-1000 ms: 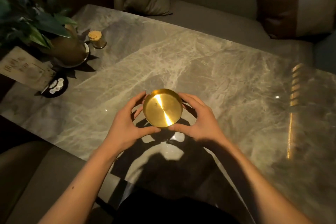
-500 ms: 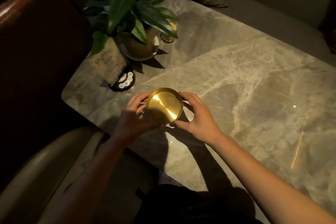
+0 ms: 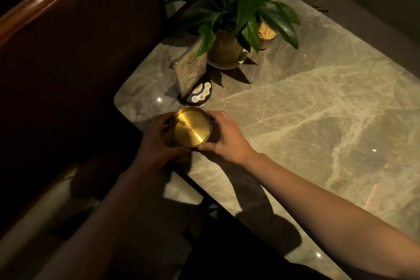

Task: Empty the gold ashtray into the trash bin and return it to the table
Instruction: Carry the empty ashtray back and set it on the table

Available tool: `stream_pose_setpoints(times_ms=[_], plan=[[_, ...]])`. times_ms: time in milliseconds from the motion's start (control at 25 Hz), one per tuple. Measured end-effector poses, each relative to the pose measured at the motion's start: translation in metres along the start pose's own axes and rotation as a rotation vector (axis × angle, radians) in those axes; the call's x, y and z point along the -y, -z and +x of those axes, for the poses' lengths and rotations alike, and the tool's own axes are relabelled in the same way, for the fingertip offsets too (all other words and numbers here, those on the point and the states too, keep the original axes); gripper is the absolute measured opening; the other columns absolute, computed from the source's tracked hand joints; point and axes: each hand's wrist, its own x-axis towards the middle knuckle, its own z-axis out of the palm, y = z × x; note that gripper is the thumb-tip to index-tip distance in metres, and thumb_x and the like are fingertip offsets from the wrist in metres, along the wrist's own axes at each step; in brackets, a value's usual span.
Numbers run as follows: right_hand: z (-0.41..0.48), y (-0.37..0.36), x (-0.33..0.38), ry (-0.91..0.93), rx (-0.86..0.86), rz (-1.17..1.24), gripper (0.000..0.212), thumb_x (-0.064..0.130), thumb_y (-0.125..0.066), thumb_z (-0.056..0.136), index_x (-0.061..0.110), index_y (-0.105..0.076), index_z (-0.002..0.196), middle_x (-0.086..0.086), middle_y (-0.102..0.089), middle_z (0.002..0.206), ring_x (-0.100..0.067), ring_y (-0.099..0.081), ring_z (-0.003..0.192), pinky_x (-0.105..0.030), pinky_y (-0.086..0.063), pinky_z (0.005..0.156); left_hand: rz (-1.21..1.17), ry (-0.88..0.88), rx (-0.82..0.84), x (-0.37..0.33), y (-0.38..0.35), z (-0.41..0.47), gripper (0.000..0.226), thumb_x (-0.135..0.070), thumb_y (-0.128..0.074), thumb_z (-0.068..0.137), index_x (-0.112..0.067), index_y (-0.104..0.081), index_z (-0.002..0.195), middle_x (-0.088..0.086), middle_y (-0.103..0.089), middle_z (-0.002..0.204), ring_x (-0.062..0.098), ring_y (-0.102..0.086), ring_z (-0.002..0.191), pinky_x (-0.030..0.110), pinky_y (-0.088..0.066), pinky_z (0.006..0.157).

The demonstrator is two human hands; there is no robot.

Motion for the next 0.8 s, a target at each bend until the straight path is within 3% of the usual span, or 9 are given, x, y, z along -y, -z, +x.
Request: stream_pose_setpoints(times_ms=[200, 280, 440, 680, 800], plan=[[0.021, -0.022, 0.008, -0.008, -0.014, -0.012, 0.092, 0.031, -0.091, 0.058, 0.008, -0.047, 0.135, -0.012, -0.053, 0.130, -0.022, -0.049, 0.120, -0.021, -0.033, 0.099, 0.004, -0.005, -0.046, 0.024, 0.013, 0.010, 0.087, -0.039, -0.087, 0.047, -0.044, -0.047, 0.124, -0.006, -0.050, 0.129, 0.016, -0.052, 0.123, 0.033, -0.048, 0.101], [0.029, -0.027, 0.009, -0.009, -0.015, -0.025, 0.092, 0.031, -0.091, 0.057, 0.008, -0.047, 0.135, -0.012, -0.053, 0.129, -0.023, -0.049, 0.121, -0.022, -0.035, 0.100, 0.012, -0.004, -0.046, 0.030, 0.018, 0.015, 0.088, -0.035, -0.088, 0.047, -0.042, -0.048, 0.124, -0.008, -0.049, 0.126, 0.015, -0.053, 0.120, 0.035, -0.049, 0.099], [0.038, -0.036, 0.012, -0.024, -0.021, -0.046, 0.092, 0.029, -0.091, 0.058, 0.008, -0.047, 0.136, -0.012, -0.054, 0.129, -0.024, -0.049, 0.121, -0.021, -0.033, 0.099, 0.054, 0.010, -0.053, 0.041, 0.023, 0.020, 0.095, -0.023, -0.089, 0.047, -0.018, -0.050, 0.134, 0.000, -0.050, 0.126, 0.013, -0.052, 0.113, 0.018, -0.045, 0.090], [0.046, -0.044, 0.011, -0.021, -0.015, -0.089, 0.092, 0.032, -0.090, 0.059, 0.008, -0.046, 0.137, -0.012, -0.052, 0.133, -0.023, -0.048, 0.124, -0.020, -0.031, 0.100, 0.026, 0.013, -0.077, 0.048, 0.022, 0.027, 0.098, -0.001, -0.093, 0.048, -0.011, -0.048, 0.135, -0.001, -0.043, 0.128, 0.019, -0.054, 0.118, 0.017, -0.046, 0.094], [0.050, -0.045, 0.008, -0.032, -0.026, -0.094, 0.092, 0.031, -0.090, 0.059, 0.009, -0.047, 0.137, -0.012, -0.052, 0.134, -0.024, -0.048, 0.124, -0.020, -0.032, 0.100, 0.020, 0.016, -0.108, 0.048, 0.018, 0.032, 0.097, 0.002, -0.092, 0.048, -0.009, -0.050, 0.134, -0.001, -0.044, 0.125, 0.017, -0.054, 0.116, 0.009, -0.043, 0.091]])
